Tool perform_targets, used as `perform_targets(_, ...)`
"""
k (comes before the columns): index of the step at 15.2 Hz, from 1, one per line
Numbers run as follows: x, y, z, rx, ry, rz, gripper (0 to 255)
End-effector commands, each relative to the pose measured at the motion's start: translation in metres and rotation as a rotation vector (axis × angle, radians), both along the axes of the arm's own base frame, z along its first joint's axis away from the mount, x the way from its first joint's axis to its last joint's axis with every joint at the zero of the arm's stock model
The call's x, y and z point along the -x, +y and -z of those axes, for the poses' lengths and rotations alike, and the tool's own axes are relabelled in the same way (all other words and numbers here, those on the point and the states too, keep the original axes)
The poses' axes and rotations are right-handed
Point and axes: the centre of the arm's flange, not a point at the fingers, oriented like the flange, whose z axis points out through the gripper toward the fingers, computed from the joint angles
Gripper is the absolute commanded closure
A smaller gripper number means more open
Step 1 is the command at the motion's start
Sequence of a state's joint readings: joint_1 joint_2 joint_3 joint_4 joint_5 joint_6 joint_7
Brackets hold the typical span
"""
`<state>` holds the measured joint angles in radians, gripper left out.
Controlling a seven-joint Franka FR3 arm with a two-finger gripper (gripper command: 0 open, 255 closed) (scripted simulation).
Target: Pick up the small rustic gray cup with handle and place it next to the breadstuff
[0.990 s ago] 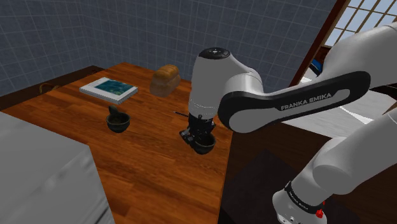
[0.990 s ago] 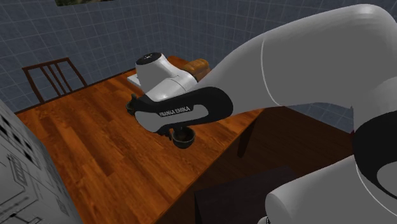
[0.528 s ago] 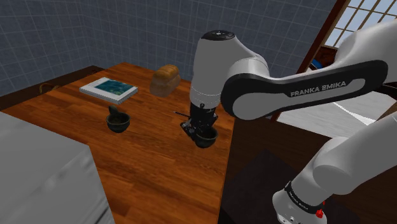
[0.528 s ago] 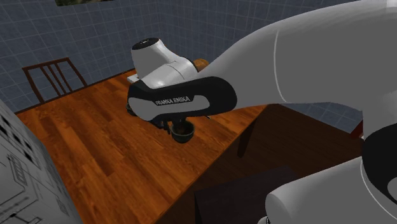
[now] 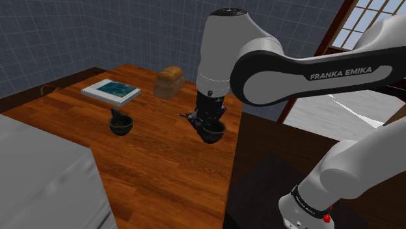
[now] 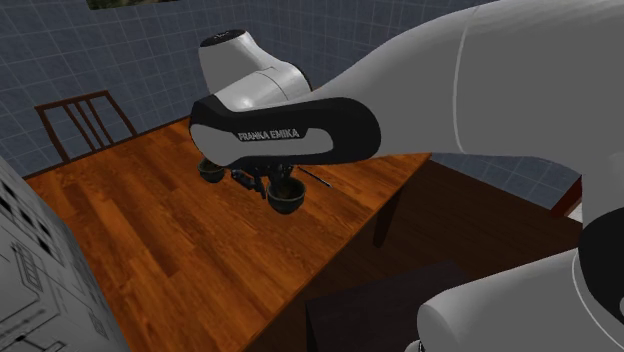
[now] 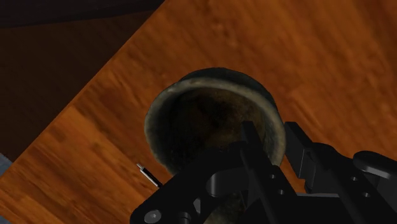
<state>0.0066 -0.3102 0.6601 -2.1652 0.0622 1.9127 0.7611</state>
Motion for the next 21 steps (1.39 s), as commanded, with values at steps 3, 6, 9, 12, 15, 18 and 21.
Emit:
perform_targets(3,0.001,-0.001,-0.022,0.000,0.000,0.000,255)
perform_targets(6,0.001,-0.001,-0.037,0.000,0.000,0.000,255)
perform_targets(9,0.001,-0.001,-0.053,0.000,0.000,0.000,255)
perform_targets(12,0.001,-0.001,-0.069,0.000,0.000,0.000,255)
perform_targets(15,0.001,-0.001,-0.085,0.000,0.000,0.000,255)
perform_targets(18,-0.019,-0.018,-0.090,0.000,0.000,0.000,255)
perform_targets(21,-0.050,-0.044,-0.090,0.000,0.000,0.000,255)
